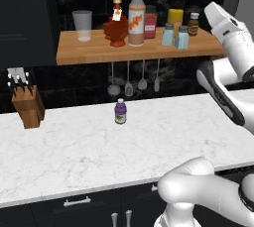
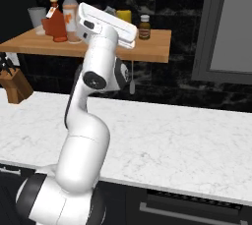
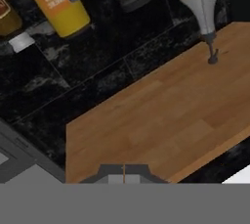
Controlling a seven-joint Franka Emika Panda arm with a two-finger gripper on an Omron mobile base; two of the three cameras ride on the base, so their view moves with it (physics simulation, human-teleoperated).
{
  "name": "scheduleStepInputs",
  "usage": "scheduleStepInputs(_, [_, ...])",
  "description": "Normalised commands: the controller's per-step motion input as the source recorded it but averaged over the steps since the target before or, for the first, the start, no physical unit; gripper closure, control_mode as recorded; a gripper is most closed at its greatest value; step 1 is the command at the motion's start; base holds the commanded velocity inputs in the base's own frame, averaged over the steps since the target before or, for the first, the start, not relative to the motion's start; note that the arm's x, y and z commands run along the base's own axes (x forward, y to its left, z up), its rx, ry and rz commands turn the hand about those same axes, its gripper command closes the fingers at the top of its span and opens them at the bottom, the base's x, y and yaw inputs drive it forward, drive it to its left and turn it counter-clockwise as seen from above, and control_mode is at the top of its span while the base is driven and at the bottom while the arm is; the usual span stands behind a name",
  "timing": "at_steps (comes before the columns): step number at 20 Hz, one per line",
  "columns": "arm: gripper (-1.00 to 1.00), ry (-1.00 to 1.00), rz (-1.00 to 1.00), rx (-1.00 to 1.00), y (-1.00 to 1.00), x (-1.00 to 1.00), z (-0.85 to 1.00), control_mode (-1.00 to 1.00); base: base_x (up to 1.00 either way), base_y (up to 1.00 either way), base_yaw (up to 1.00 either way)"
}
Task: Put the shaker and condiment bottle from the counter next to their counterparts in the cabinet.
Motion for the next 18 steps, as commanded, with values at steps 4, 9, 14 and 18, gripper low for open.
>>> scheduleStepInputs(4, [1.00,0.07,0.05,0.01,0.16,-0.85,-0.03,-1.00,0.00,0.00,0.00])
scheduleStepInputs(9, [1.00,0.02,0.08,0.00,0.30,-1.00,-0.13,-1.00,0.00,0.00,0.00])
scheduleStepInputs(14, [1.00,0.00,0.03,0.00,0.15,-1.00,0.00,-1.00,0.00,0.00,0.00])
scheduleStepInputs(18, [1.00,0.00,0.01,0.00,0.24,-1.00,-0.08,-1.00,0.00,0.00,0.00])
